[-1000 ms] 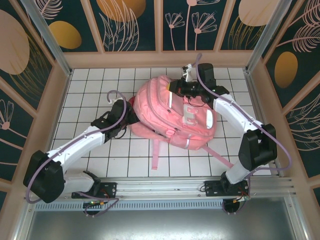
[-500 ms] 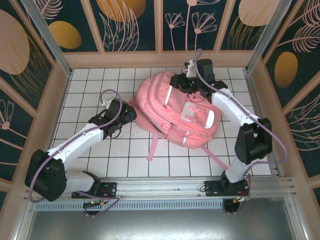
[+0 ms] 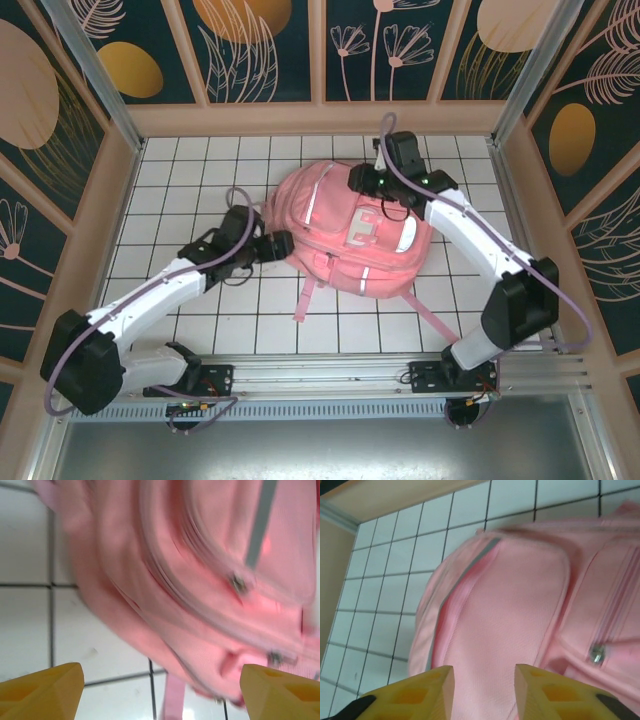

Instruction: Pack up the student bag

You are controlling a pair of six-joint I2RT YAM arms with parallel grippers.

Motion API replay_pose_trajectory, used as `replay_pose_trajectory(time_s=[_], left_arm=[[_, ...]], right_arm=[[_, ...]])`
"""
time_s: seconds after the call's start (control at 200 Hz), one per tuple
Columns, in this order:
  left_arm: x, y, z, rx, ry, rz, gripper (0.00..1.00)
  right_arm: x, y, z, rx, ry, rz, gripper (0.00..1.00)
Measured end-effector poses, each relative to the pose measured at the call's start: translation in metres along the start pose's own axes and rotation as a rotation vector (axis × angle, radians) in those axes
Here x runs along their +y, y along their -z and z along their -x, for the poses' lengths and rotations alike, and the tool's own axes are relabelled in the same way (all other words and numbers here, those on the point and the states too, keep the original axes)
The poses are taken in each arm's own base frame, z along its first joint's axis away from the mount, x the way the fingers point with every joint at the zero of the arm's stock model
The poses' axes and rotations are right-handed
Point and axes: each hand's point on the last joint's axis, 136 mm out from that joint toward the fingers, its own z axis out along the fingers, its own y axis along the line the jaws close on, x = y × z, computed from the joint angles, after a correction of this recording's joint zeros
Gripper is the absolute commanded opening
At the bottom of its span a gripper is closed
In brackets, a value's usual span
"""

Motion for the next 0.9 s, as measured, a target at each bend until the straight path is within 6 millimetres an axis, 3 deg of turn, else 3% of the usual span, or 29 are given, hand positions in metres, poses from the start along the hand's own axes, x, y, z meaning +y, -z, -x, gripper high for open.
replay_pose_trajectory(time_s=[0.07, 0.18, 0.375, 0.591, 0.901], left_arm=[[-0.008, -0.007, -0.021, 0.059, -0.035, -0.026, 0.81], [0.0, -0.009, -0.035, 0.084, -0.035, -0.017, 0.82], [0.002, 0.0, -0.031, 0.038, -0.022, -0.02, 0.82], [0.001, 0.0, -0.028, 0.019, -0.018, -0.028, 0.83], [0.004, -0.003, -0.032, 0.031, -0.015, -0.02, 0.86]], right_arm=[[0.011, 0.006, -0.026, 0.046, 0.031, 0.022, 0.39], [0.021, 0.003, -0.066, 0.139, 0.085, 0.034, 0.45], [0.0, -0.012, -0.11, 0.245, 0.011, 0.005, 0.4], [0.01, -0.024, -0.109, 0.242, -0.112, 0.062, 0.33], [0.003, -0.04, -0.109, 0.234, -0.384, 0.008, 0.43]])
